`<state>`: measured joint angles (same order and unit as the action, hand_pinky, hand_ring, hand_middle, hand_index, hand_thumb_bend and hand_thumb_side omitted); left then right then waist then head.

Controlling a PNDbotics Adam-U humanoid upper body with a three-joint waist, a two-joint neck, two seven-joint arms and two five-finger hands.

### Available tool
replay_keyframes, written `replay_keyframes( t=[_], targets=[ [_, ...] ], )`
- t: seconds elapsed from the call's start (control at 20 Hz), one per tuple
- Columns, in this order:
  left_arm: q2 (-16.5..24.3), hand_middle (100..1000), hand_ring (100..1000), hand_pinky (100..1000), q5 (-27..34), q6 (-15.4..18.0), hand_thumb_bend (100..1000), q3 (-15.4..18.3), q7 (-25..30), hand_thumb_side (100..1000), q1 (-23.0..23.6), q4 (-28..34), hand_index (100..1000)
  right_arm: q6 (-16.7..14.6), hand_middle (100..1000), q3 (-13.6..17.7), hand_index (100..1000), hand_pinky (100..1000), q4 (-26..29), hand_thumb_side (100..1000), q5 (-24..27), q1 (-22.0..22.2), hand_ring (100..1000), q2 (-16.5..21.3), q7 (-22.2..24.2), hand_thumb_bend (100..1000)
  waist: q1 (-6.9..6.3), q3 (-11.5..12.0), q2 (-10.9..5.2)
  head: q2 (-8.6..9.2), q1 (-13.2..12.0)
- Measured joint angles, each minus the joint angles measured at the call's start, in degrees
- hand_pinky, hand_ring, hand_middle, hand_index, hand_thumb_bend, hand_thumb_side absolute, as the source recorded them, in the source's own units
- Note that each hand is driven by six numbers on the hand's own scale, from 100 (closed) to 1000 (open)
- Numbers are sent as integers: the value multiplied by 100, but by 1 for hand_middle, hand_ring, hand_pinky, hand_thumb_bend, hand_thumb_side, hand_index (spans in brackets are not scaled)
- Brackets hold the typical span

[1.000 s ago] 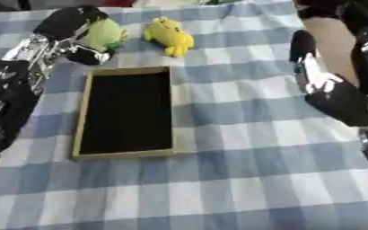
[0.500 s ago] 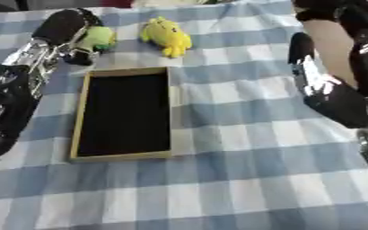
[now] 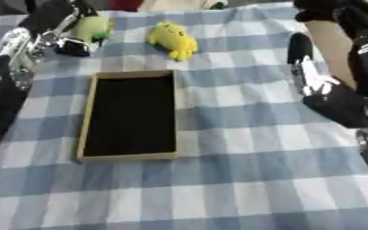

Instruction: Pick up objects on the table and place them in the box.

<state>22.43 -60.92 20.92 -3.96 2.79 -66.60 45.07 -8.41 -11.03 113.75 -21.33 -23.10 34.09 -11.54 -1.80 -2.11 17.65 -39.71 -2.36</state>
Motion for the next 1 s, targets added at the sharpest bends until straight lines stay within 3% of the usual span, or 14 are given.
replay_keyframes(
  t=[0.25,0.55,0.8,1.0],
  targets=[
    [356,418,457,599,1305,333,100,-532,748,281,127,1006,693,4,754,10,843,797,0,761,-5,31,732,2,3,100,-17,115,-76,1,59],
    [622,433,466,609,2595,385,100,-1211,1666,285,295,1987,702,-13,752,4,839,797,0,762,-7,44,731,6,50,100,-36,138,-124,4,105],
    [617,450,476,617,2864,344,100,-1619,2166,301,364,2193,710,-35,751,-14,838,797,0,761,1,44,730,7,100,100,-40,138,-148,23,107],
    [365,474,497,642,2689,415,100,-1807,2343,377,379,1997,727,-45,750,-27,835,796,0,762,10,44,730,7,121,100,-23,130,-148,48,106]
  ],
)
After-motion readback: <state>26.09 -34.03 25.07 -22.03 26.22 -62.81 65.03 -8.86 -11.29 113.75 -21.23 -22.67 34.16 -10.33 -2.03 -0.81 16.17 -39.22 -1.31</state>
